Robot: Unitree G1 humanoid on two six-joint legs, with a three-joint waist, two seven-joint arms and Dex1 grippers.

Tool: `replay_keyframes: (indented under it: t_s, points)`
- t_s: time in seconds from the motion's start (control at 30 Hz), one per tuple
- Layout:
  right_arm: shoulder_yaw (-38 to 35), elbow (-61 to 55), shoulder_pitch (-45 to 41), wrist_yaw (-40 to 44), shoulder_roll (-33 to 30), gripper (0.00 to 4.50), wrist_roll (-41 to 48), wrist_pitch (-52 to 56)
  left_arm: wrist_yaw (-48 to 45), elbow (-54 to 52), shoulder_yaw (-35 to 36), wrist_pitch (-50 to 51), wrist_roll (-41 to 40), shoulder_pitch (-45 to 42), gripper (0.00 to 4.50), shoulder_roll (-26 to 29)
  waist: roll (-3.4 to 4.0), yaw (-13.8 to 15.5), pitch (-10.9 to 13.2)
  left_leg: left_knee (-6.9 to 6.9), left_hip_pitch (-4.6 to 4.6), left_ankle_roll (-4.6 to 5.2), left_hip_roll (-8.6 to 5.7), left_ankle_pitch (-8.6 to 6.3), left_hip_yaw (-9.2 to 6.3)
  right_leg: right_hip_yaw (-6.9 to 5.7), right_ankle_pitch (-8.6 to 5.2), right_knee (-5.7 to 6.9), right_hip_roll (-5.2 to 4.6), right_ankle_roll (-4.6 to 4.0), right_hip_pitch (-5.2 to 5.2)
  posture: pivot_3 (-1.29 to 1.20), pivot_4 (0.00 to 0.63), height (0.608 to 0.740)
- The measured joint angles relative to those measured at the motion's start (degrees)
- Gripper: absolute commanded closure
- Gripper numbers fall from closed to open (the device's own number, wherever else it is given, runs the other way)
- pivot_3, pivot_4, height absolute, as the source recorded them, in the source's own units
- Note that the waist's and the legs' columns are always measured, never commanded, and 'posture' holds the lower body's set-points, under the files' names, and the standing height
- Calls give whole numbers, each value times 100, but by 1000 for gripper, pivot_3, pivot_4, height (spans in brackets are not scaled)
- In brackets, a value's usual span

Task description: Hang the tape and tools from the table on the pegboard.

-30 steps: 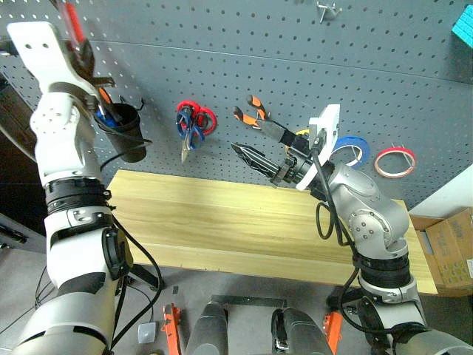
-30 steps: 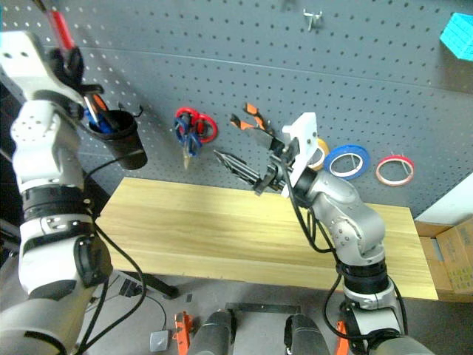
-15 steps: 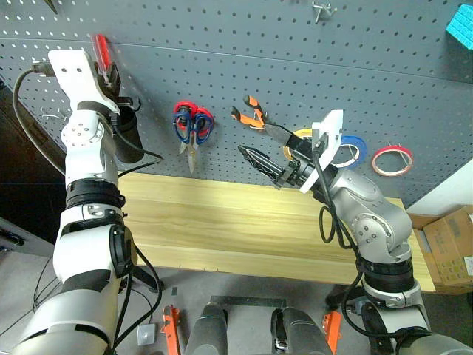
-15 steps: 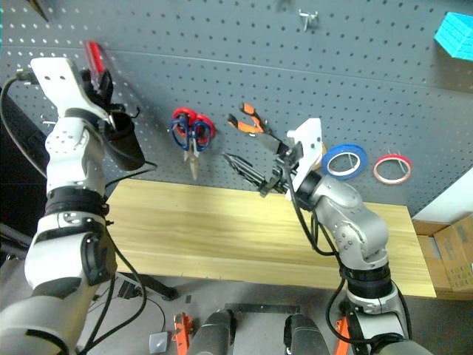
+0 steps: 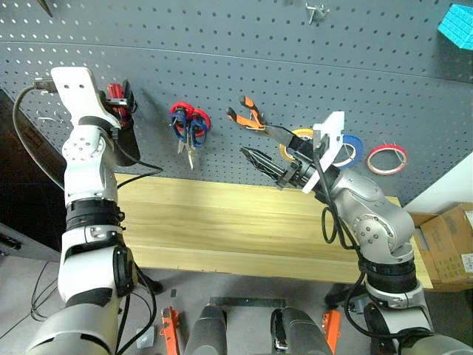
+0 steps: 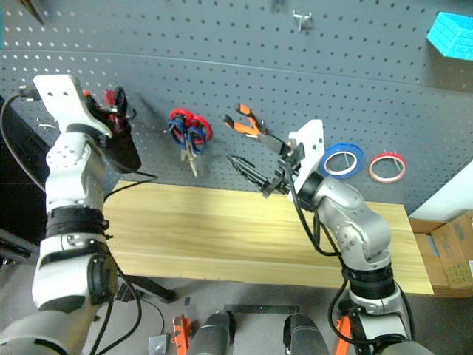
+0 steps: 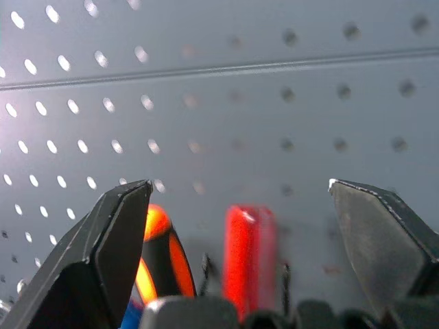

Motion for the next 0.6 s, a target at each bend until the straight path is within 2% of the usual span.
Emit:
replay_keyframes:
  t_s: [0.2,0.33,0.43,0.6]
  points:
    - [52,-224,310,4,-264,0,-78,5,12,-2098,-292,1655,-350,824,44,-542,8,-12,-8,-1,31,0,0,-1,7,14,-2,-8,-1,3,27,130,103,740]
    - [348,-296,982,-58,-646,0,-669,-118,88,-3139,-361,2250,-503,1463,44,-895,19,-10,-59,-5,33,0,0,-1,6,15,-6,-10,1,4,26,119,97,740]
    - [449,-299,1450,-313,-630,0,-1064,-286,88,-3645,-521,2581,-530,1883,44,-1132,86,24,-129,-2,48,1,-11,-1,12,25,-18,-21,-5,24,51,106,92,740]
    - [537,-496,2579,-871,-684,0,-1810,-571,74,-3804,-923,2952,-554,2642,44,-1439,79,-51,-138,-3,106,2,-6,-3,30,45,-38,-23,-2,-10,92,79,80,740]
